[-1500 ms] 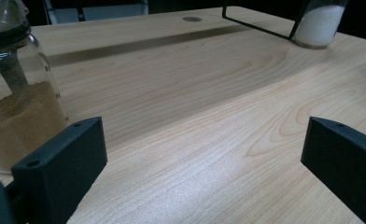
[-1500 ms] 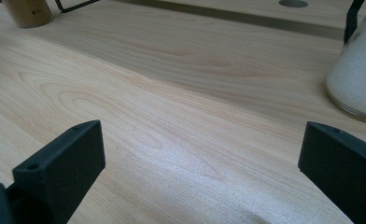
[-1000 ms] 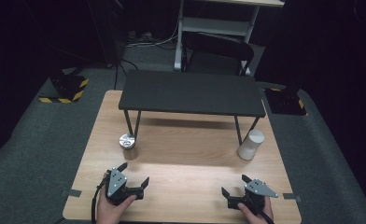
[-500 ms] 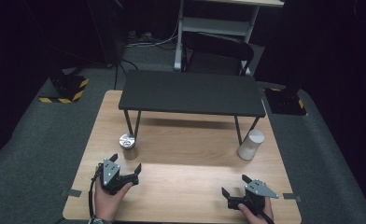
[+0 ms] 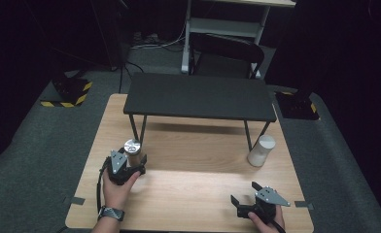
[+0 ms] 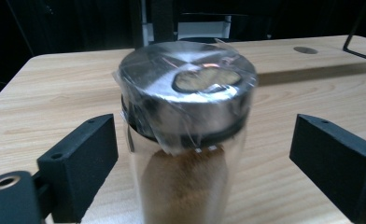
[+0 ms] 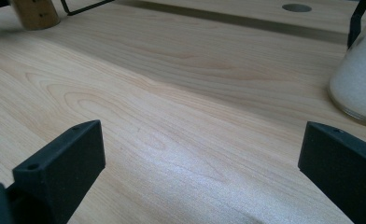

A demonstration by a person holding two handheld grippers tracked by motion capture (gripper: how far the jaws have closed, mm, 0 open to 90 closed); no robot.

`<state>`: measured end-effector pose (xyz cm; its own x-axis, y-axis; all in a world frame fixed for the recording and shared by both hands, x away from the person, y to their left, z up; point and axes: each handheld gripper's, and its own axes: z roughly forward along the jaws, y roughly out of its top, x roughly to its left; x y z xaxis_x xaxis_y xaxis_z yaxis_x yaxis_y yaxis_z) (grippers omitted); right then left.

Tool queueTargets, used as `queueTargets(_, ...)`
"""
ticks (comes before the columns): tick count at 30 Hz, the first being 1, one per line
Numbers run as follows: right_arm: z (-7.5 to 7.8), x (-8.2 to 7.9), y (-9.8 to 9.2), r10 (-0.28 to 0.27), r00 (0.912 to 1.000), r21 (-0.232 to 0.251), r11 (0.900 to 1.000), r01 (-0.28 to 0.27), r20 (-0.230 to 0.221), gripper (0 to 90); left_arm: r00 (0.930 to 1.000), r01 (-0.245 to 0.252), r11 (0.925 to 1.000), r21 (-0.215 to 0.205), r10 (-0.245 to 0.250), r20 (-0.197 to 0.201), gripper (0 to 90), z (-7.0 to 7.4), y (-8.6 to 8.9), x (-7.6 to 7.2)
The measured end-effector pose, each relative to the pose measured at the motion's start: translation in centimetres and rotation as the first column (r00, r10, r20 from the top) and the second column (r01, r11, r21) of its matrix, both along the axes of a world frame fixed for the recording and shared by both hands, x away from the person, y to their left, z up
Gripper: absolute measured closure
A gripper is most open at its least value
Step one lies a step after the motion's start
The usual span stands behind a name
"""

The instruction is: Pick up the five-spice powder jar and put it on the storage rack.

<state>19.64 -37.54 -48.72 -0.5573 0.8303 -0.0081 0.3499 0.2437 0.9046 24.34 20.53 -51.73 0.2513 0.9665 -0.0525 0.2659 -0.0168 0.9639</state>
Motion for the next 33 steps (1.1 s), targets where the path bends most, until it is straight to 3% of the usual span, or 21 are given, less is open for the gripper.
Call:
queueTargets(7,0.01,0.02,-0.02,-0.001,1.0,0.002,1.0,0.001,-0.002,0.1,0.9999,-0.015,0.9998,0.013,0.015,-0.004,22.5,0.15,-0.19,0.98)
queueTargets(12,-0.01,0.0,-0.04,-0.001,1.0,0.004,1.0,0.001,-0.001,0.1,0.9997,-0.025,0.9997,-0.002,0.025,-0.006,30.6,0.0,-0.07,1.17)
queueTargets(33,-0.05,-0.03,-0.12,-0.002,1.0,0.01,1.0,0.002,-0.001,0.1,1.0,0.0,1.0,0.007,0.0,0.001,31.6,0.49,-0.14,0.99)
